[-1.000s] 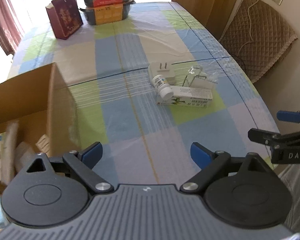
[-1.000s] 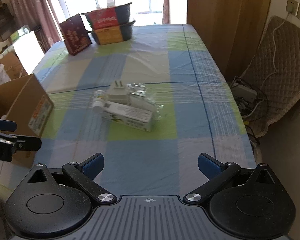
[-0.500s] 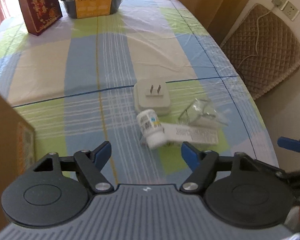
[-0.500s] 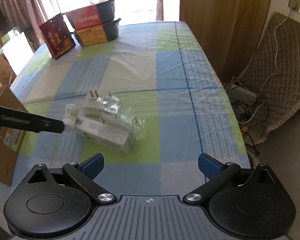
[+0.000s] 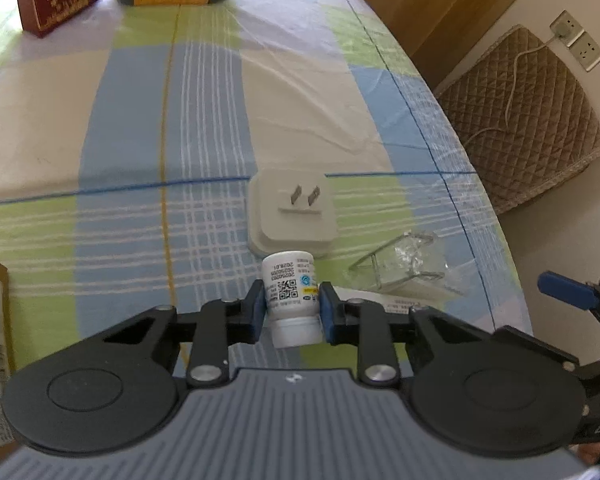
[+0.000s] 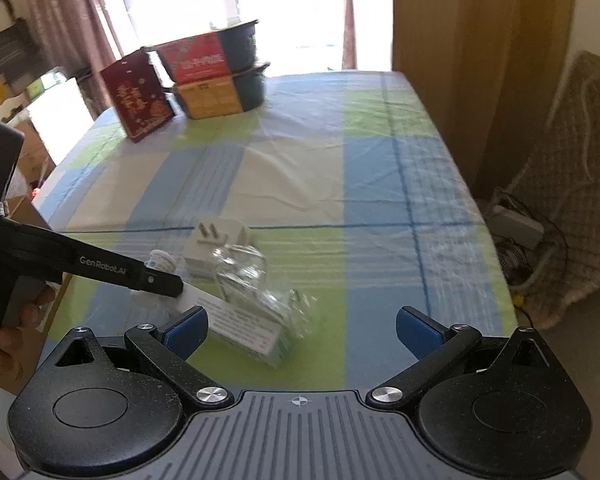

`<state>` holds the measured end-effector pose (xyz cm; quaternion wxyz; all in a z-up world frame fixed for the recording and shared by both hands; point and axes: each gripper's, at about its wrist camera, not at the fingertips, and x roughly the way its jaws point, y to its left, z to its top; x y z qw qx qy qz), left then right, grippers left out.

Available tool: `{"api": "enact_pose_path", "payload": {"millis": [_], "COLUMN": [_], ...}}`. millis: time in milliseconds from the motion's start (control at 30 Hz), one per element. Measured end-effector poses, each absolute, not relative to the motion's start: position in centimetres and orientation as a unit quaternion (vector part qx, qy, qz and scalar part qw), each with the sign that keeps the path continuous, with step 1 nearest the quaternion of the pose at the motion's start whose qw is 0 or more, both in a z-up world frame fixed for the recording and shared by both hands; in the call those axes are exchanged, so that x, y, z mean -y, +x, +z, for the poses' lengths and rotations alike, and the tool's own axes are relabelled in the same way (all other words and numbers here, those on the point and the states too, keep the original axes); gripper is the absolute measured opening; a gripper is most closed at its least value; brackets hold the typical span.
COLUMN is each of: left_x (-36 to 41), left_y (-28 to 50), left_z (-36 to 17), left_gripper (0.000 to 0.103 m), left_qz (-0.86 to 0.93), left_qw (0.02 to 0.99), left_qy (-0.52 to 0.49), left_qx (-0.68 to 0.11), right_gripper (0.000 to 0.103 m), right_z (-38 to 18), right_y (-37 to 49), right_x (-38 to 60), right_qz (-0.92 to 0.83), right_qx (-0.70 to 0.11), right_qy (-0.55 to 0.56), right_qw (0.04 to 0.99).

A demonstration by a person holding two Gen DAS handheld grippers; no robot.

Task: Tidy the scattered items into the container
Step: 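Grasp white pill bottle with left gripper while right gripper grasps clear plastic bag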

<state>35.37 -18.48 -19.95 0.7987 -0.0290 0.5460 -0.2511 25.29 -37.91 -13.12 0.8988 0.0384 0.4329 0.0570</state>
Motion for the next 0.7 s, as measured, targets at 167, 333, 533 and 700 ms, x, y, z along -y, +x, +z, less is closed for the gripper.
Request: {"api": "enact_pose_path", "payload": {"millis": [167, 333, 533, 700], "left_x": [17.5, 15.6, 13.4, 11.9], "left_y": [35.0, 34.9, 34.4, 33.8], "left_z": [-17.7, -15.5, -13.1, -11.8], "left_gripper": [0.023, 0.023, 0.023, 0.023], "left_qz": [-0.255, -0.251, -0.253, -0.250], "left_qw": [0.818, 0.832, 0.843, 0.849], "left_qy": [-0.008, -0.002, -0.004, -0.006], "left_qx": [-0.515, -0.495, -0.475, -0.465], "right_gripper": [0.103, 0.098, 0.079, 0.040], "right_z": [-14.2, -15.6, -17.5, -18.4], "right_y": [27.1, 29.1, 31.0, 31.4], "right_x": [36.3, 35.0, 34.4, 34.0], "right_qz": [0.078, 0.090, 0.077, 0.072], "right_qx": [-0.424, -0.426, -0.443, -0.450], "right_qy": [0.015, 0.015, 0.028, 0.016], "right_qw": [0.902, 0.900, 0.893, 0.890]}}
